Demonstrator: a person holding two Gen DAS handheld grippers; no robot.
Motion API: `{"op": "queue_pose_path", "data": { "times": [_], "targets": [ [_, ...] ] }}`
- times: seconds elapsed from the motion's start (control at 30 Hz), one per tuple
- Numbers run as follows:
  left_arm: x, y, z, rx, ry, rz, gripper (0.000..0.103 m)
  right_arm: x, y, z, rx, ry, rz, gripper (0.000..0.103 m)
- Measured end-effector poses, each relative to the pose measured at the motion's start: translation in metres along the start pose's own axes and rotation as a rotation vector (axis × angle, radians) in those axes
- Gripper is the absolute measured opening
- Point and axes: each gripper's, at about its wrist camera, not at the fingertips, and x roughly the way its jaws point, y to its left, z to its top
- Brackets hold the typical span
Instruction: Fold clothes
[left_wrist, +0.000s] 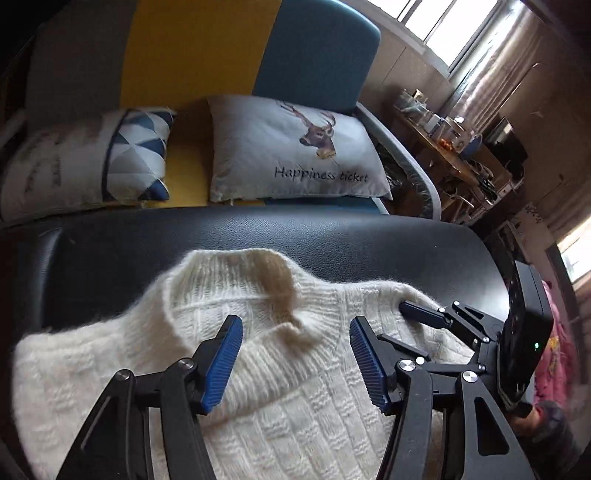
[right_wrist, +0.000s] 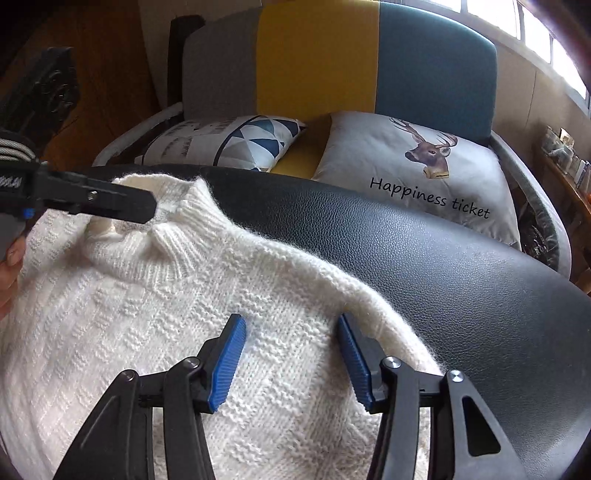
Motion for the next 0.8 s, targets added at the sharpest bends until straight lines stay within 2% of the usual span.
{"op": "queue_pose_path", "data": {
  "times": [0.1, 0.17, 0.23, 0.3, 0.37, 0.43, 0.53, 0.6, 0.67, 0.8],
  "targets": [
    [0.02, 0.007, 0.012, -0.03, 0.067, -0.079, 0.059, 0.0, -0.003, -0.002, 0.007, -0.017, 0.023, 0.054],
    [0.029, 0.006, 0.016, -0.037, 0.084, -0.095, 0.05, -0.001, -0.005, -0.003, 0.007, -0.025, 0.032, 0.054],
    [0.039, 0.0, 0.018, -0.015, 0.107, -0.113, 0.026, -0.001, -0.005, -0.004, 0.008, -0.031, 0.037, 0.054],
    [0.048, -0.008, 0.019, 0.012, 0.121, -0.105, 0.021, -0.002, -0.005, -0.004, 0.008, -0.034, 0.039, 0.054],
    [0.055, -0.015, 0.02, 0.042, 0.128, -0.099, 0.005, -0.002, -0.004, -0.004, 0.007, -0.037, 0.041, 0.054],
    [0.054, -0.021, 0.022, 0.055, 0.1, -0.105, 0.003, -0.001, -0.004, -0.004, 0.007, -0.038, 0.039, 0.054],
    [0.037, -0.029, 0.034, 0.045, 0.012, -0.166, 0.003, 0.0, 0.001, -0.004, -0.007, -0.032, 0.017, 0.054],
    [0.041, -0.036, 0.04, 0.089, -0.005, -0.112, 0.003, 0.0, 0.004, -0.005, -0.017, -0.034, -0.006, 0.054],
    [0.063, -0.037, 0.043, 0.122, 0.034, -0.034, 0.003, 0.0, 0.005, -0.006, -0.02, -0.035, -0.016, 0.054],
    [0.08, -0.033, 0.043, 0.144, 0.043, -0.002, 0.003, 0.0, 0.003, -0.006, -0.015, -0.038, -0.016, 0.054]
  ]
}}
